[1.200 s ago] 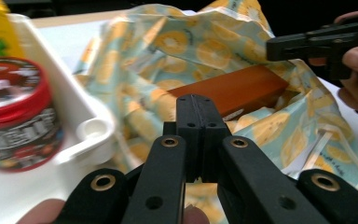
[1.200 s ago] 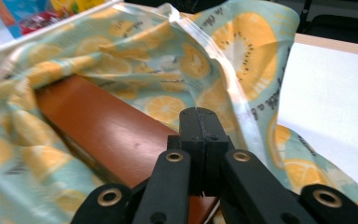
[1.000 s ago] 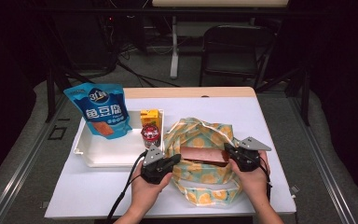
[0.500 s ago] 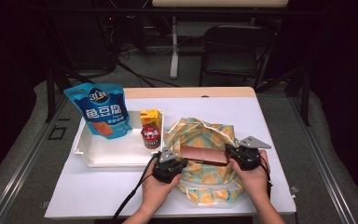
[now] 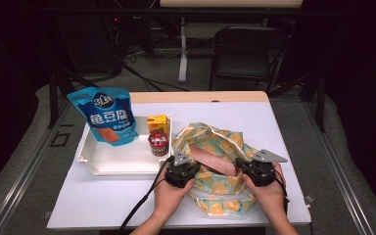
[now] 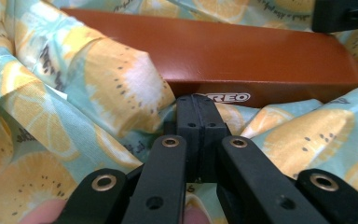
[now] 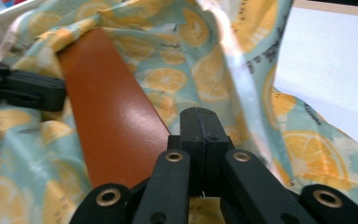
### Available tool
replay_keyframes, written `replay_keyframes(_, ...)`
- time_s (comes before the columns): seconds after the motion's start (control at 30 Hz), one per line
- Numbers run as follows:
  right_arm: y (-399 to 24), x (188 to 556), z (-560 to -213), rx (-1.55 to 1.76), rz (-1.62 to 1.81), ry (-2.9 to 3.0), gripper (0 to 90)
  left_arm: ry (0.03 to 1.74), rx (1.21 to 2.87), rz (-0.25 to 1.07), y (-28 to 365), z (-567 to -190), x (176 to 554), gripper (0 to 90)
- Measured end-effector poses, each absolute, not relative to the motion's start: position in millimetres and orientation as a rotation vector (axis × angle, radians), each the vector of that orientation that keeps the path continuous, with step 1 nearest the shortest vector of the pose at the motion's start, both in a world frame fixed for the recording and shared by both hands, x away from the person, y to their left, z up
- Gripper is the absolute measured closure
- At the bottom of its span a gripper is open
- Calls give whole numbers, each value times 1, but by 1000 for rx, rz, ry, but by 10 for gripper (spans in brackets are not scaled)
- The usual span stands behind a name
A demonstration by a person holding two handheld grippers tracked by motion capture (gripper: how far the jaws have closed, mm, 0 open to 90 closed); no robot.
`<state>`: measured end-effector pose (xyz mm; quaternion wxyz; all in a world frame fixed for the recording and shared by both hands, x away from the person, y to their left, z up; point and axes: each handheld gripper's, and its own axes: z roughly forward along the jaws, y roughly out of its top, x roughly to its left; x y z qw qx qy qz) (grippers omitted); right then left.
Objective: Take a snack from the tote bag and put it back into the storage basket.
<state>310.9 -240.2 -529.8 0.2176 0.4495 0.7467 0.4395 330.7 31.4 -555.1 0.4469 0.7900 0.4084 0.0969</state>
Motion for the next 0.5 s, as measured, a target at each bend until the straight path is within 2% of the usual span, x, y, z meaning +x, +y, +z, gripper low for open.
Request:
replay_keyframes(0.17, -238, 306, -530, 1237, 1223, 2076, 891, 1019, 1971, 234, 33, -558, 331, 900)
replay_keyframes(0.33, -247, 290, -521, 1251, 1256, 2031, 900, 979, 1918, 264, 42, -541, 316, 875)
replay_keyframes(0.5, -250, 274, -528, 1243, 1226, 2061, 900, 898, 1867, 203, 40, -530, 303, 849)
